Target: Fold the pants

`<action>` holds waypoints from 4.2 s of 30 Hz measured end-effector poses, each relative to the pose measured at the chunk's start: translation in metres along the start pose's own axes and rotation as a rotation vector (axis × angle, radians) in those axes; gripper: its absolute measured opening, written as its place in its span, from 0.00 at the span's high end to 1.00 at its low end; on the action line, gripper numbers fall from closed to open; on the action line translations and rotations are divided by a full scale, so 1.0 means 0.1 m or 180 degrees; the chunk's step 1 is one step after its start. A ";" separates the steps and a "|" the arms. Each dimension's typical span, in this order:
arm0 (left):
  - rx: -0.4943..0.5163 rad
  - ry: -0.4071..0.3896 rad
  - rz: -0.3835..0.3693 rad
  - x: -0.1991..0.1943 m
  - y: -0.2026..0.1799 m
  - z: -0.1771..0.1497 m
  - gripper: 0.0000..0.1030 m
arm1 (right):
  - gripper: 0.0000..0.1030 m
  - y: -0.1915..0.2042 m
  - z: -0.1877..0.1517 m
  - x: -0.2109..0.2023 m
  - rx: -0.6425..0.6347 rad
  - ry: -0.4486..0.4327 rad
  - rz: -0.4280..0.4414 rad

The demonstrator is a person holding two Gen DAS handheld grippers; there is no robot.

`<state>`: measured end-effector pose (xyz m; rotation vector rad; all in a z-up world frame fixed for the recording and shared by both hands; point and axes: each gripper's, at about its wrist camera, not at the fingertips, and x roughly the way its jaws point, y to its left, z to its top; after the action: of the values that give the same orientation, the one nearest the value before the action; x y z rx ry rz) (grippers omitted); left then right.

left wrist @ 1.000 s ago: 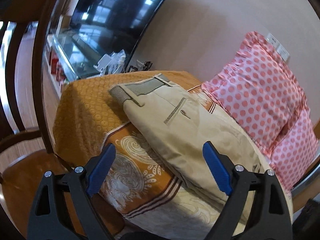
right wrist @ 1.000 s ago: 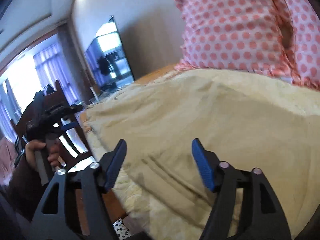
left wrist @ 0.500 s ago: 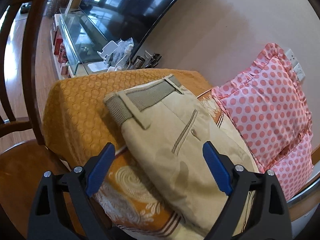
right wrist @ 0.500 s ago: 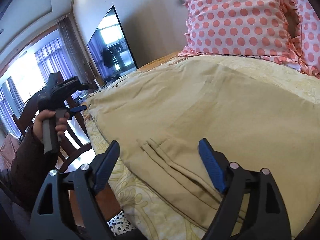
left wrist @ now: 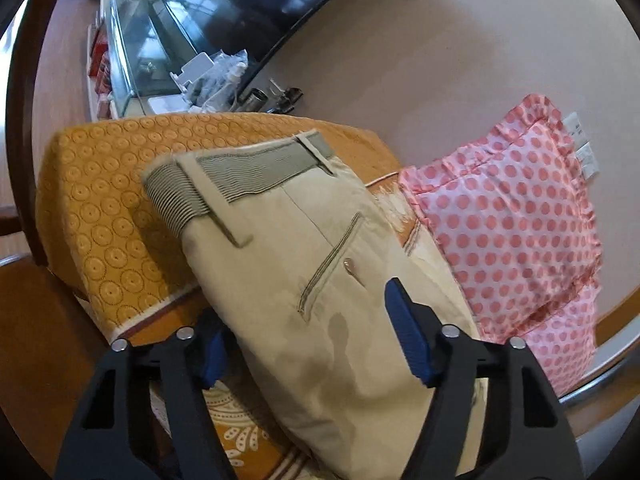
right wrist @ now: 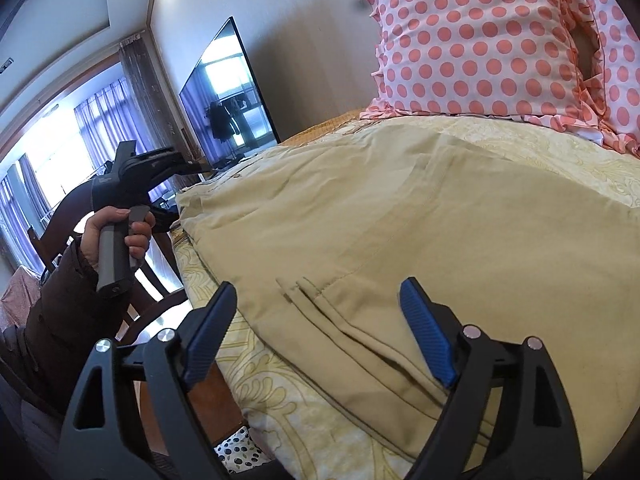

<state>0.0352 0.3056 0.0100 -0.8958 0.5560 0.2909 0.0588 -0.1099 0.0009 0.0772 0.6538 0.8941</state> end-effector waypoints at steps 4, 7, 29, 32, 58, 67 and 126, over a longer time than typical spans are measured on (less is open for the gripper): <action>-0.0090 -0.0031 0.0066 0.02 0.05 0.04 0.88 | 0.19 0.00 -0.01 -0.04 0.0029 -0.0012 0.0024; 0.0120 -0.0080 0.0150 -0.04 -0.08 0.04 0.90 | 0.19 -0.02 -0.04 -0.13 0.0104 -0.0057 0.0079; 0.3319 0.1190 -0.1471 -0.01 -3.04 -3.14 0.92 | 0.14 -0.99 -0.81 -2.16 0.1458 -0.1125 -0.1024; 0.3278 0.1466 -0.1405 0.14 -2.95 -3.29 0.93 | 0.14 -1.08 -0.88 -2.24 0.1538 -0.1145 -0.1145; 0.3451 0.1058 -0.1914 -0.67 -2.56 -3.36 0.11 | 0.14 -1.03 -0.23 -2.08 0.1145 -0.1299 -0.0802; 0.2993 0.0635 -0.0870 -0.16 -2.27 -2.57 0.06 | 0.09 -1.25 -0.24 -1.38 0.1445 -0.0383 -0.0688; 0.2396 0.1368 -0.0465 1.84 -3.17 -1.28 0.85 | 0.34 -2.98 0.86 -1.31 0.1917 -0.0159 -0.1443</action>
<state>0.2898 0.0150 0.0495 -0.2534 0.9103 -0.2500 0.2567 -0.3798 0.0383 0.4699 0.8348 0.2383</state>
